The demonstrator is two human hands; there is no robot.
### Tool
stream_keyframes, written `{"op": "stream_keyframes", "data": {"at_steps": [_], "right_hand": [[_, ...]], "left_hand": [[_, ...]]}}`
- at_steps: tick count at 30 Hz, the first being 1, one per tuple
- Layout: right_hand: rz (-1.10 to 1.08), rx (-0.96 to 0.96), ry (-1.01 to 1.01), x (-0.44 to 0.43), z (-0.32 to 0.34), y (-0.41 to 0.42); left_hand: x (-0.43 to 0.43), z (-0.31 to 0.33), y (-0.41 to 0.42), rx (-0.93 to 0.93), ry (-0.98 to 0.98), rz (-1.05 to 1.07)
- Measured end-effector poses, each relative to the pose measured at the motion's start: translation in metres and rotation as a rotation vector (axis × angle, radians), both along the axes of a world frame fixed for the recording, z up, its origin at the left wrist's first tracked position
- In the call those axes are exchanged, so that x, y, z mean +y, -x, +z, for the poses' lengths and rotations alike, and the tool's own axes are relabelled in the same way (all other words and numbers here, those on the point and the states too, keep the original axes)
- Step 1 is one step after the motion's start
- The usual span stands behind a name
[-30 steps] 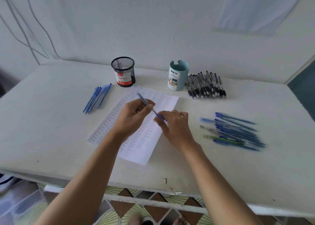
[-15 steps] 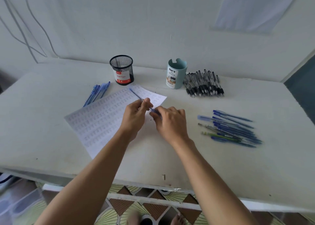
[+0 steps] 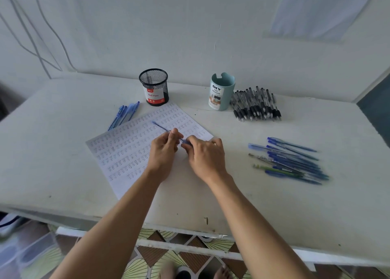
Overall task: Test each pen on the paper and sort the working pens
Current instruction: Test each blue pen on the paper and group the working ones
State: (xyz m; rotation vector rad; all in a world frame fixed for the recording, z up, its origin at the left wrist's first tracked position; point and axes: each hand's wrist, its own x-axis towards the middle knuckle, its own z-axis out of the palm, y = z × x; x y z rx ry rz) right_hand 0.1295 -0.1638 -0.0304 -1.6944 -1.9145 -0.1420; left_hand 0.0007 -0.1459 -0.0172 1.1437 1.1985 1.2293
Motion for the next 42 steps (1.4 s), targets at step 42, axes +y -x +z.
{"op": "stream_keyframes", "data": {"at_steps": [42], "right_hand": [[-0.027, 0.031, 0.16, 0.007, -0.003, -0.038]], "left_hand": [[0.01, 0.006, -0.022, -0.133, 0.11, 0.341]]}}
